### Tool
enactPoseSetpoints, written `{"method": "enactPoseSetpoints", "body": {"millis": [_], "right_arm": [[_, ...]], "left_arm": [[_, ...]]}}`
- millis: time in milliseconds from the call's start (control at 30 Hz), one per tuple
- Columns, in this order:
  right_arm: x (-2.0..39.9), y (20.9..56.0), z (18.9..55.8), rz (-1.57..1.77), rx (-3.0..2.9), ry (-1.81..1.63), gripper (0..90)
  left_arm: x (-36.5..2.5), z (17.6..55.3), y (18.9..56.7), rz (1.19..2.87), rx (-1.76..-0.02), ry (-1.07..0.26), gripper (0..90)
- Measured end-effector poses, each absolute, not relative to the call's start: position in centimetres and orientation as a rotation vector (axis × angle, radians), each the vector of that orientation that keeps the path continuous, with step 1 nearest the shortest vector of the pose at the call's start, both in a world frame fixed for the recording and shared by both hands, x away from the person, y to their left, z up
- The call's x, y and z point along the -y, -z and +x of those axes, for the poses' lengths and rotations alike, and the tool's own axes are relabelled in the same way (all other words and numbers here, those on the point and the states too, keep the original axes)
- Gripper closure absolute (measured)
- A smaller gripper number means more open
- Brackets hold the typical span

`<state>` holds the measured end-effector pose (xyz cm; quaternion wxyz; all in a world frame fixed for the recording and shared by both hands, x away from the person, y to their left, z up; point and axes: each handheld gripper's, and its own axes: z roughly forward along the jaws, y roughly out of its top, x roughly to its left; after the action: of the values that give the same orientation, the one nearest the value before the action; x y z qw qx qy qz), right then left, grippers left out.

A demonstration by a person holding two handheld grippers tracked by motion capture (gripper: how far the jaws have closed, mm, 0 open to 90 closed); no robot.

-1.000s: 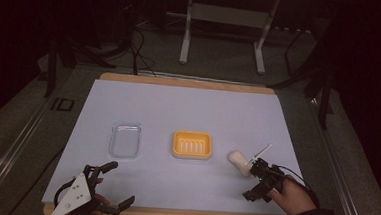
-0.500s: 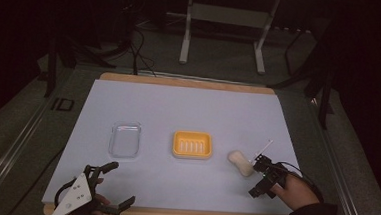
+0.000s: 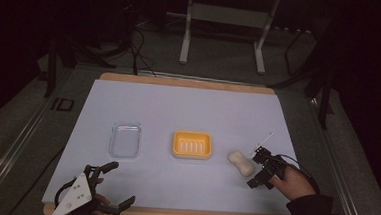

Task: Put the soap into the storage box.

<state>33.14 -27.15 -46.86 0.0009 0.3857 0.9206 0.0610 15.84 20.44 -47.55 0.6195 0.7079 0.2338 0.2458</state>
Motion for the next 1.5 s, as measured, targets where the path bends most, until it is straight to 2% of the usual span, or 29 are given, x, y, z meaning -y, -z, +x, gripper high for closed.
{"method": "enactPoseSetpoints", "body": {"millis": [600,1100,1500], "right_arm": [[26.3,47.6,35.2,1.267,-2.843,-0.42,16.3],[25.4,48.4,35.4,1.172,-2.786,-0.507,15.6],[25.2,48.8,35.6,1.082,-2.72,-0.592,28.3]], "left_arm": [[-20.5,15.8,47.5,1.632,-0.536,-0.564,0.1],[-20.5,15.8,47.6,1.631,-0.536,-0.558,0.1],[-20.5,15.8,47.6,1.63,-0.536,-0.558,0.1]]}}
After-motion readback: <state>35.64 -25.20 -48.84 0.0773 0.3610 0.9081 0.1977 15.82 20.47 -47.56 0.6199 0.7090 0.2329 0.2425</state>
